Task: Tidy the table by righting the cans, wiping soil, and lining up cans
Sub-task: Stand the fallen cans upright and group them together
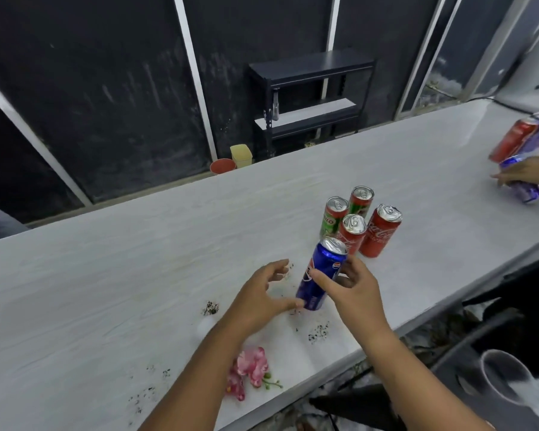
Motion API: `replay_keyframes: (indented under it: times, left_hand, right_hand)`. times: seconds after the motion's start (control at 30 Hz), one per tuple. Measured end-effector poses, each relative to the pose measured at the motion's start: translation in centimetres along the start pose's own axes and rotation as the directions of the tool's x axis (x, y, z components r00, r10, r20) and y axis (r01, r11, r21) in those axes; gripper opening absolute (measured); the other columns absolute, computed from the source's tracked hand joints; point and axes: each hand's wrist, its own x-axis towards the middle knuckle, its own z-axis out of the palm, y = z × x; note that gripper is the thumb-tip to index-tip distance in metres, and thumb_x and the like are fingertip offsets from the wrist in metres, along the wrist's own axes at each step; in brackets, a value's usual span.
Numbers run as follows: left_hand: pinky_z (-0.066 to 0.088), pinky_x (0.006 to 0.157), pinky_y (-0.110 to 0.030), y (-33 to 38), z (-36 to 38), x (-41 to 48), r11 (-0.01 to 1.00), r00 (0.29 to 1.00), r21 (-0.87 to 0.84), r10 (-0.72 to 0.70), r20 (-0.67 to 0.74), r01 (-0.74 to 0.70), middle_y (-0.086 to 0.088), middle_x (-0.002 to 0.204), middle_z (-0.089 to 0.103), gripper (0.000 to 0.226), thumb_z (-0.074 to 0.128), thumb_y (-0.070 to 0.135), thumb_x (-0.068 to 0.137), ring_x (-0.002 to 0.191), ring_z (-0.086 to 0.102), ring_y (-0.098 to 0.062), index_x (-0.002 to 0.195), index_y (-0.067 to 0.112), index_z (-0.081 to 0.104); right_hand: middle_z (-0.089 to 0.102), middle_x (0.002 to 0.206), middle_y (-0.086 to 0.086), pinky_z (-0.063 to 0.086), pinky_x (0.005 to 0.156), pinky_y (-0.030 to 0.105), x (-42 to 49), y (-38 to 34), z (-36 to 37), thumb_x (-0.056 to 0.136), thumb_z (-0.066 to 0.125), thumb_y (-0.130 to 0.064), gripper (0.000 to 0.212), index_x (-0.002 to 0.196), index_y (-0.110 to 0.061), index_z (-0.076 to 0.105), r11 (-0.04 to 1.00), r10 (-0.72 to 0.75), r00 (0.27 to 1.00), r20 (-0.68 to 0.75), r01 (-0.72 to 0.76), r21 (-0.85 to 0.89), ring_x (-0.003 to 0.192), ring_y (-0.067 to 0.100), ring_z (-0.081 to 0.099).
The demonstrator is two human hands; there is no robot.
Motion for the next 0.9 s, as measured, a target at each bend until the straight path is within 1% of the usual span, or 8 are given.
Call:
replay_keyframes:
  times: [0.13, 0.27, 0.43, 0.6, 0.67, 0.77, 0.83, 0.9]
  left_hand:
    - [0.038, 0.122, -0.036, -2.2, -3.8, 2.0, 0.902, 0.998, 0.431, 0.004, -0.067, 0.026, 0.015, 0.166, 0.042, 0.089, 0.087, 0.060, 0.085, 0.156, 0.033, -0.011, 0.161, 0.036, 0.047]
    - [0.027, 0.130, -0.040, -4.1, -4.6, 3.2, 0.826, 0.998, 0.561, -0.025, -0.054, 0.051, 0.011, 0.177, 0.031, 0.083, 0.072, 0.065, 0.096, 0.165, 0.024, -0.016, 0.166, 0.033, 0.042]
    - [0.025, 0.132, -0.039, -5.6, -3.8, 3.0, 0.793, 0.994, 0.608, 0.029, -0.103, 0.040, 0.014, 0.178, 0.031, 0.071, 0.065, 0.059, 0.103, 0.166, 0.024, -0.014, 0.166, 0.035, 0.042]
    - [0.029, 0.129, -0.039, -5.6, -4.1, 3.2, 0.802, 0.993, 0.595, 0.016, -0.115, 0.056, 0.018, 0.175, 0.034, 0.072, 0.068, 0.063, 0.099, 0.164, 0.027, -0.011, 0.163, 0.040, 0.046]
    - [0.031, 0.129, -0.039, -5.6, -4.2, 3.3, 0.803, 0.993, 0.593, 0.009, -0.117, 0.062, 0.019, 0.175, 0.035, 0.072, 0.070, 0.063, 0.098, 0.163, 0.029, -0.011, 0.163, 0.041, 0.047]
    - [0.034, 0.127, -0.039, -5.3, -4.4, 3.4, 0.808, 0.994, 0.585, -0.010, -0.107, 0.072, 0.020, 0.174, 0.036, 0.071, 0.071, 0.062, 0.098, 0.161, 0.031, -0.011, 0.162, 0.042, 0.047]
    - [0.039, 0.122, -0.038, -5.0, -4.8, 3.1, 0.833, 0.992, 0.544, -0.039, -0.118, 0.098, 0.019, 0.171, 0.042, 0.068, 0.070, 0.061, 0.099, 0.157, 0.039, -0.012, 0.161, 0.043, 0.048]
    - [0.044, 0.117, -0.036, -4.7, -5.6, 2.4, 0.868, 0.983, 0.480, -0.045, -0.178, 0.127, 0.017, 0.165, 0.048, 0.062, 0.067, 0.060, 0.101, 0.150, 0.048, -0.013, 0.158, 0.043, 0.051]
  right_hand:
    - [0.076, 0.124, -0.016, 0.061, 0.084, 0.030, 0.7, 0.9, -4.6, 0.076, 0.096, -0.047, 0.060, 0.127, -0.047, 0.064, 0.997, 0.001, 0.984, -0.177, -0.014, -0.070, 0.110, 0.007, 0.076]
    - [0.072, 0.123, -0.025, 0.058, 0.086, 0.027, 2.3, 1.8, -8.7, 0.077, 0.096, -0.038, 0.060, 0.123, -0.051, 0.060, 0.992, -0.007, 0.945, -0.327, -0.034, -0.119, 0.108, -0.002, 0.072]
    - [0.069, 0.119, -0.034, 0.055, 0.084, 0.021, 3.9, 2.6, -11.3, 0.081, 0.093, -0.032, 0.059, 0.117, -0.059, 0.056, 0.983, -0.005, 0.930, -0.368, -0.063, -0.174, 0.106, -0.008, 0.070]
    - [0.067, 0.123, -0.037, 0.055, 0.086, 0.021, 4.5, 3.3, -12.0, 0.084, 0.091, -0.037, 0.061, 0.127, -0.057, 0.053, 0.971, -0.012, 0.942, -0.337, -0.069, -0.227, 0.109, -0.011, 0.069]
    - [0.068, 0.124, -0.032, 0.057, 0.089, 0.027, 4.7, 3.8, -12.1, 0.083, 0.091, -0.039, 0.064, 0.132, -0.052, 0.052, 0.968, 0.006, 0.946, -0.325, -0.087, -0.235, 0.111, -0.005, 0.069]
    - [0.065, 0.136, -0.014, 0.056, 0.101, 0.039, 4.5, 4.6, -12.0, 0.081, 0.093, -0.038, 0.075, 0.140, -0.041, 0.047, 0.960, 0.071, 0.947, -0.313, -0.150, -0.235, 0.122, 0.013, 0.067]
    - [0.059, 0.143, -0.006, 0.050, 0.108, 0.039, 3.5, 5.2, -11.7, 0.080, 0.095, -0.038, 0.083, 0.145, -0.035, 0.043, 0.955, 0.106, 0.936, -0.336, -0.190, -0.229, 0.129, 0.017, 0.060]
    - [0.056, 0.144, -0.004, 0.047, 0.105, 0.035, 1.9, 5.5, -11.2, 0.081, 0.094, -0.040, 0.083, 0.146, -0.035, 0.042, 0.948, 0.103, 0.918, -0.383, -0.207, -0.241, 0.129, 0.018, 0.057]
